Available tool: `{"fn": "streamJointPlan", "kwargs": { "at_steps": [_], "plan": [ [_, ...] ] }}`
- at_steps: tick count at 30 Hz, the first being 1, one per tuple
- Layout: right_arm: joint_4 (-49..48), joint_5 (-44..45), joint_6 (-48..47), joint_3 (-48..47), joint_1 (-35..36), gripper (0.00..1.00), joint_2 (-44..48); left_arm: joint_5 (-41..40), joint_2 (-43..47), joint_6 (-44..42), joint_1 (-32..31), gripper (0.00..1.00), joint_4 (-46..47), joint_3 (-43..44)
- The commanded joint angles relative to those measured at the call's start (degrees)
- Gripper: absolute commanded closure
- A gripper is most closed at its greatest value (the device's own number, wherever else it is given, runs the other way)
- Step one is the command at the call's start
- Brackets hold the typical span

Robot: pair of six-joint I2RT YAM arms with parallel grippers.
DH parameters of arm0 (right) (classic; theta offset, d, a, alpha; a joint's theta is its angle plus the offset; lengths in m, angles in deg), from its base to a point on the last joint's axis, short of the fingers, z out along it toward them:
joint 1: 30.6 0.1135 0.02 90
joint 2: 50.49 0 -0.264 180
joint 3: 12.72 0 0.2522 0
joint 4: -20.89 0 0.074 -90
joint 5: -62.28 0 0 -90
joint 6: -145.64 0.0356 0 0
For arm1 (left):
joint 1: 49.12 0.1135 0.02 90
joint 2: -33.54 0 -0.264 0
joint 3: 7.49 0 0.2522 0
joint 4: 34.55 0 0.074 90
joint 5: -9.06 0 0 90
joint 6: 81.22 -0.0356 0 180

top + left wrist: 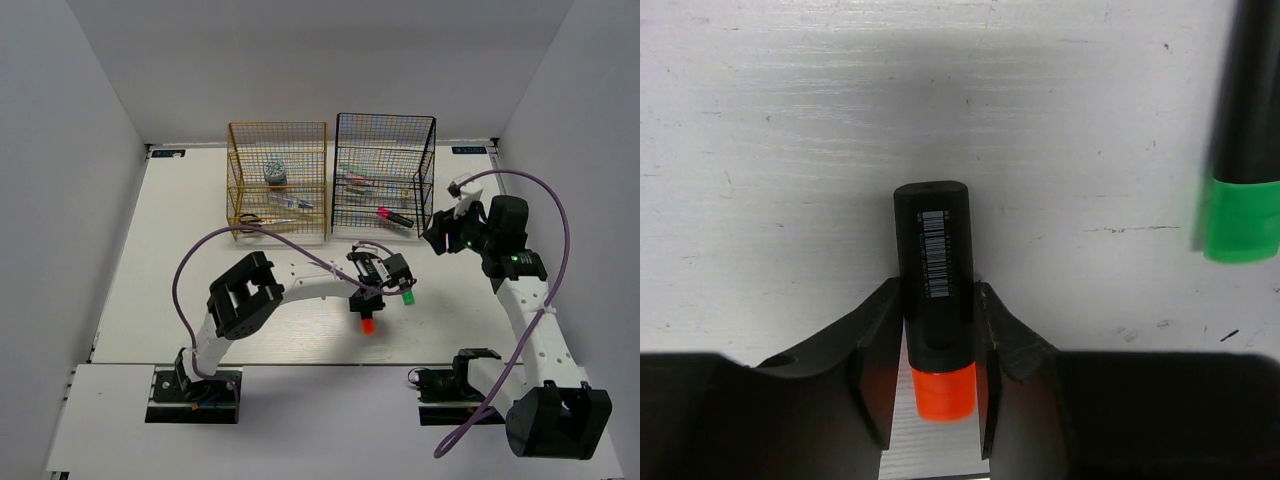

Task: Sort the stationery into containers
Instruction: Pick up the pen from the center of the board, then place the pen in the storage box.

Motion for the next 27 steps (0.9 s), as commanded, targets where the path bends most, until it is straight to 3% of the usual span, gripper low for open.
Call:
{"fn": "streamJointPlan", "kwargs": {
  "at_steps": [1, 4, 6, 8, 11, 12, 17, 19, 21, 27],
  "plan": [
    [-1.12, -1.26, 1.36, 0.77, -2.09, 0.37, 1.61, -0.56, 1.66, 1.36, -0.28, 0.97, -1.65, -1.75],
    [-1.21, -0.74, 0.75, 1.83, -2.88, 0.3, 1.96, -1.62, 4.46, -2.59, -0.28, 0.99, -1.65, -0.88],
    [-0.77, 0.14, 0.48, 2.71, -3.32, 0.3, 2.05, -3.97, 6.84, -4.35, 0.07, 0.99, -2.52, 1.05],
    [-0.25, 0.93, 0.57, 3.49, -3.85, 0.36, 1.96, -6.01, 9.38, -6.03, 0.86, 0.99, -3.58, 3.16],
    [-0.07, 2.77, 2.49, 4.55, -4.55, 0.88, 2.05, -7.42, 11.24, -7.96, 2.7, 0.99, -3.05, 5.79],
    [0.28, 3.65, 2.94, 5.07, -4.73, 1.0, 1.96, -7.42, 12.11, -8.05, 3.84, 0.99, -2.79, 6.41],
    [3.0, 0.85, 4.78, 6.13, -5.96, 1.0, 2.13, -7.33, 12.12, -9.37, 7.54, 0.99, 0.45, 12.65],
    [3.62, -0.47, 4.87, 6.66, -6.66, 0.67, 2.14, -7.33, 11.33, -9.37, 8.95, 0.99, 1.51, 14.76],
    [4.23, -3.02, 5.22, 6.49, -7.1, 0.55, 2.31, -7.85, 9.84, -8.85, 10.08, 0.99, 4.06, 17.47],
    [4.59, -8.64, 6.89, 7.19, -8.51, 0.54, 2.49, -13.39, 7.72, -2.35, 11.85, 0.99, 15.38, 17.77]
  ]
}}
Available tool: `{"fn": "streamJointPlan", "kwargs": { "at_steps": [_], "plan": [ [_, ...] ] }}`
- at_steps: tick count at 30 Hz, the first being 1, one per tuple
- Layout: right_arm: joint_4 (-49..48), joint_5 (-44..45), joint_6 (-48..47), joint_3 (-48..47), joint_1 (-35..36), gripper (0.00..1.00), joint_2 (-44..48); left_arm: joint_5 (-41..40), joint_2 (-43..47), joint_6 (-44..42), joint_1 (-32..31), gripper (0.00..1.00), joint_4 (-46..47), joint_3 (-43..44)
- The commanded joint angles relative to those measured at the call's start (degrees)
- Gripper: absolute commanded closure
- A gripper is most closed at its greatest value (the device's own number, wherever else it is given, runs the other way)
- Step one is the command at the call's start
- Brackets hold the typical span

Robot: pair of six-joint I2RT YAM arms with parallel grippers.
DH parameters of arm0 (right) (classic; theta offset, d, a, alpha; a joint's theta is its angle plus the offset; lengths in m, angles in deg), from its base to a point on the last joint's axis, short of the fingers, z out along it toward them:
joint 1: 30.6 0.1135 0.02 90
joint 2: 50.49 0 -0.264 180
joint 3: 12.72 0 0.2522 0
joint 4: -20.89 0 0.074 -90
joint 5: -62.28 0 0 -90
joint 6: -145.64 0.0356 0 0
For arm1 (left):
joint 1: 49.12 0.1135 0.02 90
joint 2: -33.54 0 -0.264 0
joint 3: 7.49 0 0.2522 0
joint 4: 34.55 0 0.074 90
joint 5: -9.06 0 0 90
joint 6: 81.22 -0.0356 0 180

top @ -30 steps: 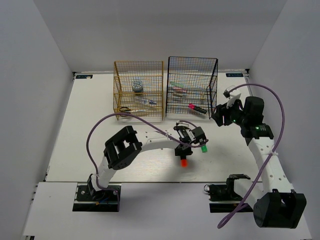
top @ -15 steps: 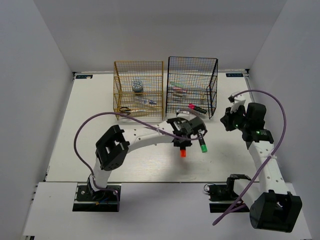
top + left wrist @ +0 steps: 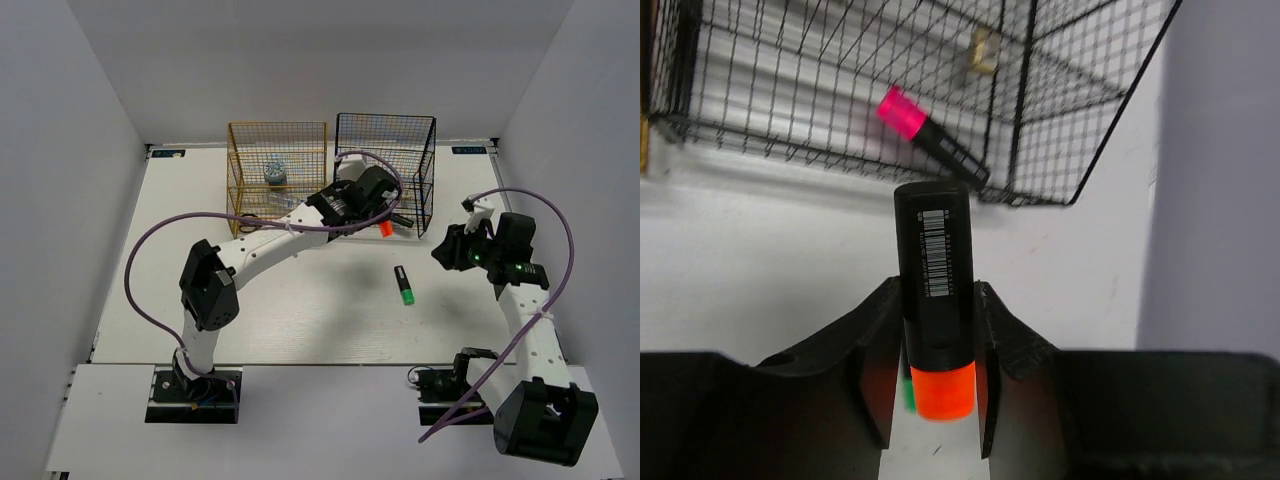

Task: Sort the stationery into containers
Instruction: Place the pen in the storage box.

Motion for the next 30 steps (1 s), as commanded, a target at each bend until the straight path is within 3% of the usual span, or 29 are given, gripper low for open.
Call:
{"fn": "streamJointPlan", "kwargs": {
  "at_steps": [1, 9, 12, 17, 20, 25, 30],
  "plan": [
    [0.2, -4.73, 1.78, 0.87, -0.88, 0.54, 1.28, -5.98, -0.26, 5.2, 0.35, 0.99, 8.84, -0.31],
    [-0.77, -6.49, 2.31, 1.93, -2.72, 0.54, 1.81, -24.34, -3.94, 13.89, -1.23, 0.99, 15.35, 3.45],
    [-1.03, -7.2, 2.57, 2.02, -3.25, 0.54, 1.9, -25.15, -5.17, 10.33, -0.79, 0.99, 20.61, 3.02],
    [-2.26, -7.81, 3.01, 3.25, -4.48, 0.54, 1.64, -27.34, -8.34, 12.05, -0.79, 0.99, 14.04, 7.42],
    [-1.92, -8.51, 3.28, 3.25, -5.19, 0.54, 1.11, -28.05, -6.5, 10.75, -0.26, 0.99, 19.3, 3.38],
    [-2.26, -9.57, 3.36, 3.42, -6.24, 0.54, 0.58, -29.55, -6.76, 8.19, -0.09, 0.99, 19.13, 4.6],
    [-2.27, -10.62, 3.28, 3.6, -7.21, 0.54, 0.32, -31.92, -6.85, 0.13, 0.18, 0.99, 28.62, 1.18]
  ]
}}
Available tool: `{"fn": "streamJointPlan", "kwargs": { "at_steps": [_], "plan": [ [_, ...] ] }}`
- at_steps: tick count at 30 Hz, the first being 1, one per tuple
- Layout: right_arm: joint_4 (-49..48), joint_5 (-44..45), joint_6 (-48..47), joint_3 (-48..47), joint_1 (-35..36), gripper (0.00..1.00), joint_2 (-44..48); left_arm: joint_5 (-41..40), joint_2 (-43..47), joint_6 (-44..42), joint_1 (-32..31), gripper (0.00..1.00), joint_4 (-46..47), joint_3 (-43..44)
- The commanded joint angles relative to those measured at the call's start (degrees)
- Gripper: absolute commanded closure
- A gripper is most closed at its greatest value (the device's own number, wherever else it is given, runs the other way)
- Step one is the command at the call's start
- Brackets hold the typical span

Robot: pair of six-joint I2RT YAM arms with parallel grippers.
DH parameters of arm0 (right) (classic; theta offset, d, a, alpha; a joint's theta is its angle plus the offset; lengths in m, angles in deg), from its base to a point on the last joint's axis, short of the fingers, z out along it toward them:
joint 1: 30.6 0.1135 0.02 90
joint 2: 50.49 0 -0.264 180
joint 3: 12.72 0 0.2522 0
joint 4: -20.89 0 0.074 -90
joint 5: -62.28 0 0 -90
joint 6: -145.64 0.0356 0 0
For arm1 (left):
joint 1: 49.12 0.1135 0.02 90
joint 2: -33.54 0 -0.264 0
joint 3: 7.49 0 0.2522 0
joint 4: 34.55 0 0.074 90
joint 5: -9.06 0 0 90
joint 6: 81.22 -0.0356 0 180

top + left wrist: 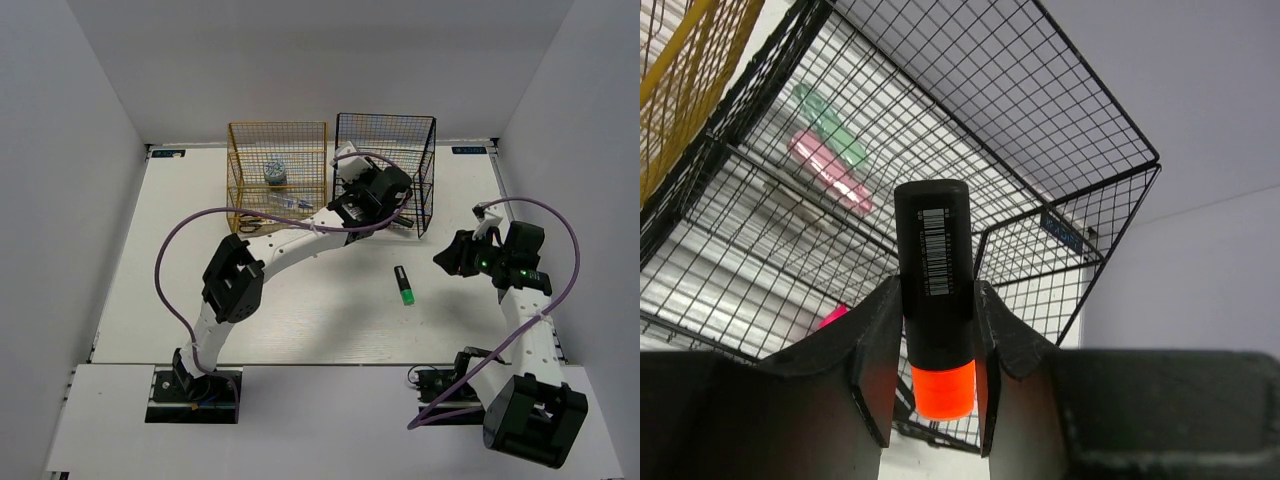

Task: Sort the stationery into containers
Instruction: Place the pen in the storage box.

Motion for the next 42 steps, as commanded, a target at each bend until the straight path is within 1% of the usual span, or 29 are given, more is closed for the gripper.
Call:
{"fn": "streamJointPlan", "kwargs": {
  "at_steps": [1, 3, 5, 6, 9, 11, 16, 22, 23, 28, 31, 33, 39, 40, 41, 42],
  "plan": [
    [-1.63, -2.27, 0.7, 0.1, -0.85, 0.54, -0.29, -3.46, 2.2, -6.68, 0.59, 0.99, 8.27, -1.84],
    [-1.63, -2.72, 0.61, 0.1, -1.38, 0.53, -0.47, -3.38, 1.77, -11.07, 0.59, 0.99, 11.88, -2.63],
    [-1.63, -3.24, 0.52, 0.19, -1.9, 0.53, -0.64, -3.37, 1.32, -12.84, 0.94, 0.99, 15.14, -4.12],
    [-1.54, -3.77, 0.52, 0.28, -2.08, 0.53, -0.56, -3.11, 1.32, -15.2, 1.12, 0.99, 18.28, -4.57],
    [-1.45, -4.91, 0.43, 0.45, -2.61, 0.53, -0.91, -2.76, 0.79, -17.5, 1.47, 0.99, 21.02, -5.62],
    [-1.72, -5.52, 0.17, 0.45, -2.78, 0.53, -1.17, -2.67, 0.27, -18.3, 1.82, 0.99, 21.47, -6.15],
    [-1.1, -8.07, -0.97, 0.36, -3.83, 0.48, -1.35, -2.06, 0.0, -20.14, 2.44, 0.99, 22.97, -7.99],
    [-1.01, -9.39, -1.06, 0.45, -4.72, 0.48, -1.52, -1.62, 0.0, -20.15, 3.32, 0.99, 22.97, -10.72],
    [-0.49, -9.57, -1.06, 0.37, -4.98, 0.47, -1.61, -1.44, 0.18, -20.06, 3.41, 0.99, 22.97, -11.77],
    [-0.75, -10.71, -1.24, 0.28, -5.51, 0.47, -2.14, -1.53, 0.09, -19.97, 4.11, 0.99, 22.97, -12.83],
    [-0.75, -11.24, -1.24, 0.28, -5.95, 0.47, -2.49, -1.44, 0.09, -19.97, 4.37, 0.95, 22.88, -13.18],
    [-0.75, -11.59, -1.15, 0.36, -6.12, 0.47, -2.67, -1.35, -0.08, -19.97, 4.46, 0.88, 22.71, -13.45],
    [-0.49, -12.99, -1.5, 0.28, -6.82, 0.46, -2.75, -1.26, -0.43, -19.54, 4.64, 0.75, 21.92, -13.8],
    [-0.4, -13.17, -1.76, 0.28, -7.0, 0.44, -2.75, -1.27, -0.26, -19.27, 4.64, 0.72, 21.48, -14.06],
    [-0.14, -13.35, -2.29, 0.1, -7.0, 0.39, -2.75, -1.09, -0.17, -19.18, 4.64, 0.67, 21.39, -14.06],
    [0.13, -14.31, -2.81, 0.28, -7.09, 0.35, -2.93, -0.83, -0.17, -19.01, 4.72, 0.6, 21.04, -14.24]
  ]
}}
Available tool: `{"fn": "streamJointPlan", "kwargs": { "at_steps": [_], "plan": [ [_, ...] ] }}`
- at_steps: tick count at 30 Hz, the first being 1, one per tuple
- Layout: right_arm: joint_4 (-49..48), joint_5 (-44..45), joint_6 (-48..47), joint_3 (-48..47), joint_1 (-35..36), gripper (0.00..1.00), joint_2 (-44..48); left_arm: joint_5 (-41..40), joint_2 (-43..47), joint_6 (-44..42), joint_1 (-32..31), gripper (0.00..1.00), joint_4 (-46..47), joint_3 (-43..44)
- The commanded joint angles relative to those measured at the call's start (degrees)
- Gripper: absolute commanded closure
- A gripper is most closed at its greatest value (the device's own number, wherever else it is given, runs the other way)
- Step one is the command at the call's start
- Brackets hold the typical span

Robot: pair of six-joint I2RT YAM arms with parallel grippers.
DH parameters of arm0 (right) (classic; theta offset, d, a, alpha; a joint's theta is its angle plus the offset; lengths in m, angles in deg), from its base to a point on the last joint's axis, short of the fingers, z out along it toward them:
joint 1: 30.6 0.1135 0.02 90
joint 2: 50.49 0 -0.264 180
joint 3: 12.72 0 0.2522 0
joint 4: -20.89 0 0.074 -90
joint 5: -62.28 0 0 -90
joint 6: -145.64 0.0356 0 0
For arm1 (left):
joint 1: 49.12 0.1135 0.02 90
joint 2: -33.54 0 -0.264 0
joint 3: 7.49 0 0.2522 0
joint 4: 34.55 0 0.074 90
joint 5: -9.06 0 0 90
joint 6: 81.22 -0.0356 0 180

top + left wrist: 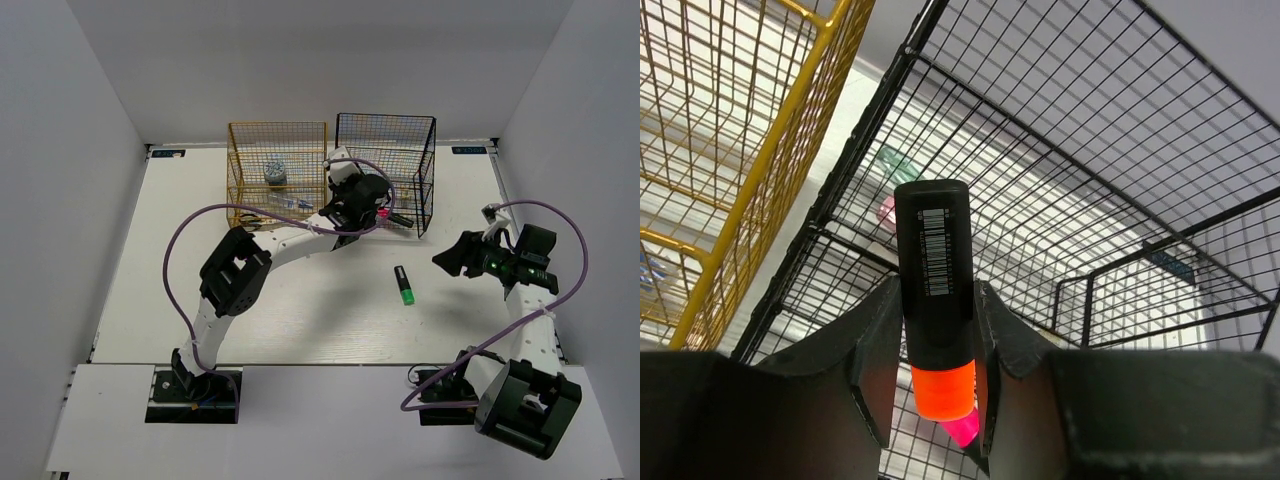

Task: Sort the stationery into containers
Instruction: Place the pen in the storage box, then pick up the pen from the center of the board.

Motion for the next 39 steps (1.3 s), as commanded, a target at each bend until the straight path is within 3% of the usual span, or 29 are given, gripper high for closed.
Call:
{"fn": "streamJointPlan", "kwargs": {
  "at_steps": [1, 5, 7, 11, 14, 15, 16, 17, 18, 19, 21, 22, 23, 24, 27, 29, 32, 36, 39],
  "plan": [
    [0.5, -3.61, -3.1, -0.01, -0.36, 0.31, -0.37, 0.79, 0.79, 0.21, 0.14, 0.59, -0.97, -0.77],
    [1.73, -5.63, -5.21, -0.62, -0.36, 0.23, -1.07, 1.23, 1.31, -0.06, 0.31, 0.39, -1.41, -0.77],
    [2.52, -6.42, -6.53, -1.41, -0.36, 0.21, -2.21, 1.49, 1.49, -0.4, 0.22, 0.35, -1.41, -1.04],
    [5.51, -7.91, -8.91, -3.26, -0.36, 0.3, -3.8, 1.67, 2.11, -0.93, 0.13, 0.31, -1.41, -1.03],
    [7.17, -9.06, -11.53, -3.44, -0.1, 0.46, -4.33, 2.28, 2.9, -1.2, 0.22, 0.32, -1.24, -1.39],
    [8.05, -9.49, -12.59, -3.78, -0.01, 0.55, -4.41, 2.72, 3.94, -1.81, -0.04, 0.35, -0.71, -2.69],
    [8.67, -10.72, -13.99, -4.4, -0.01, 0.74, -4.94, 3.07, 5.61, -2.42, -0.22, 0.43, 0.42, -3.49],
    [9.37, -12.3, -15.31, -4.75, 0.34, 0.83, -5.12, 4.56, 6.58, -5.3, -0.57, 0.5, 2.09, -4.89],
    [11.21, -13.01, -18.46, -5.8, 0.52, 0.9, -5.55, 5.01, 9.55, -6.29, -0.92, 0.6, 2.28, -5.95],
    [12.36, -12.93, -19.53, -7.81, 1.57, 1.0, -7.47, 6.93, 10.71, -8.3, -1.7, 0.81, 1.76, -6.83],
    [18.47, -11.79, -24.18, -10.45, 2.54, 1.0, -10.63, 12.55, 16.83, -11.91, -2.24, 0.99, 0.8, -9.28],
    [20.52, -11.09, -26.12, -14.9, 3.85, 0.96, -13.27, 14.74, 18.7, -11.92, -2.5, 1.0, -0.69, -11.56],
    [23.15, -8.04, -26.75, -16.17, 5.43, 0.93, -14.42, 22.6, 20.46, -9.92, -2.42, 1.0, -8.02, -12.54],
    [25.27, -6.7, -28.23, -18.09, 6.14, 0.89, -16.61, 25.63, 24.39, -9.81, -2.15, 0.92, -10.88, -14.99],
    [24.94, 2.42, -28.77, -18.47, 12.7, 0.8, -19.18, 37.24, 33.82, -10.86, -0.75, 0.48, -24.12, -19.03],
    [23.45, 8.15, -28.34, -16.46, 15.19, 0.71, -18.75, 39.9, 41.08, -12.0, 0.21, 0.35, -32.39, -21.95],
    [19.67, 17.55, -26.14, -13.12, 22.64, 0.49, -17.34, 38.51, 51.83, -14.64, 1.36, 0.22, -41.74, -30.8],
    [13.53, 30.02, -20.78, -9.86, 30.56, 0.36, -18.47, 34.11, 67.89, -18.68, 2.59, 0.02, -46.85, -40.05],
    [10.27, 36.36, -17.53, -8.8, 33.82, 0.29, -20.57, 31.47, 78.01, -20.09, 3.03, 0.0, -47.82, -46.29]
  ]
}}
